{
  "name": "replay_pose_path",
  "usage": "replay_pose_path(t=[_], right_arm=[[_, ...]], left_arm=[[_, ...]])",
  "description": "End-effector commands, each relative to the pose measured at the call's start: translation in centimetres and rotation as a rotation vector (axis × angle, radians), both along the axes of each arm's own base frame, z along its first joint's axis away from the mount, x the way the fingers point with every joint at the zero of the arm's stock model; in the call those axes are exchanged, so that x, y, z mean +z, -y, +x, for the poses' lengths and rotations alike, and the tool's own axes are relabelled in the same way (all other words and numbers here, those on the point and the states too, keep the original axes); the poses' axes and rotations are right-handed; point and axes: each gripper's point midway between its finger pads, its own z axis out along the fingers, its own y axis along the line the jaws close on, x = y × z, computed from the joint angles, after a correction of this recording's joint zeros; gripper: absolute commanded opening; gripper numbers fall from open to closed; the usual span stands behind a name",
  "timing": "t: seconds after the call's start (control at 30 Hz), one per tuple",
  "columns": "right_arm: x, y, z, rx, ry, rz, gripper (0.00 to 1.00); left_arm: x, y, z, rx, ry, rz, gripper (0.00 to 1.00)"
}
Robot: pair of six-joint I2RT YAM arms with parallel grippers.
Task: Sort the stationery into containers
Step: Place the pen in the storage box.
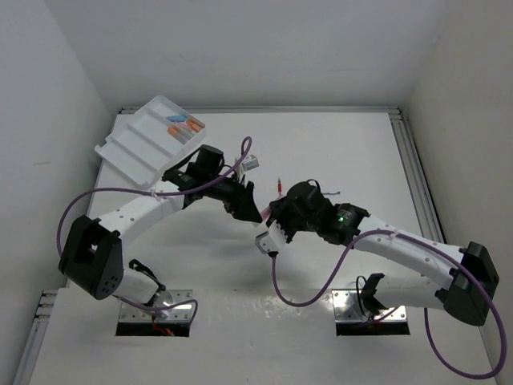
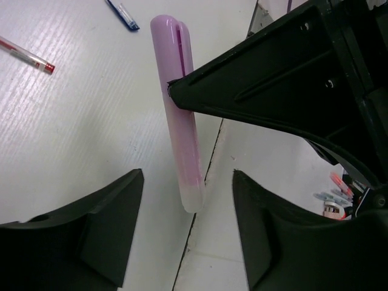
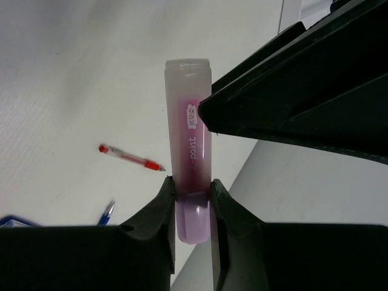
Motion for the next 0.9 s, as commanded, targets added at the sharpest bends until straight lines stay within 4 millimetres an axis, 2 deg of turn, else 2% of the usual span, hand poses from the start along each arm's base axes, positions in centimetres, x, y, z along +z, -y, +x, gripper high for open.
replay_pose_path(t=[0.0, 0.5, 0.57, 0.63, 0.67, 0.7, 0.73, 0.77, 0.83, 0.87], right_arm=[[1.5, -0.8, 0.2, 0.027, 0.061, 0.045, 0.00], [2.4, -1.5, -0.2, 0.048, 0.086, 0.077, 0.00], [2.6, -1.6, -0.2, 0.051, 0.087, 0.080, 0.00], [2.5, -1.7, -0.3, 0.052, 0.086, 0.077, 0.00], [2.6, -1.7, -0.3, 0.051, 0.085, 0.081, 0.00], [2.6, -1.8, -0.3, 0.047, 0.081, 0.085, 0.01], [2.8, -1.9, -0.2, 0.043, 0.087, 0.097, 0.12], [3.0, -1.8, 0.0, 0.013, 0.077, 0.117, 0.20], [4.2, -2.2, 0.6, -0.035, 0.080, 0.190, 0.39], [4.7, -2.1, 0.9, -0.096, 0.055, 0.243, 0.60]], left_arm=[[1.0, 0.9, -0.5, -0.043, 0.009, -0.048, 0.63], [-0.2, 0.9, -0.8, -0.034, -0.016, -0.034, 0.56], [0.0, 0.9, -0.7, -0.036, -0.008, -0.037, 0.51], [0.1, 1.0, -0.6, -0.037, -0.001, -0.039, 0.38], [0.2, 1.0, -0.6, -0.036, 0.002, -0.040, 0.26], [0.3, 1.0, -0.5, -0.035, 0.012, -0.042, 0.20], [0.3, 0.9, -0.4, -0.029, 0.017, -0.041, 0.15], [0.5, 0.7, -0.1, -0.018, 0.024, -0.040, 0.05], [0.6, 0.3, 0.7, 0.025, 0.020, -0.048, 0.01], [0.5, -0.6, 1.6, 0.070, 0.005, -0.054, 0.00]])
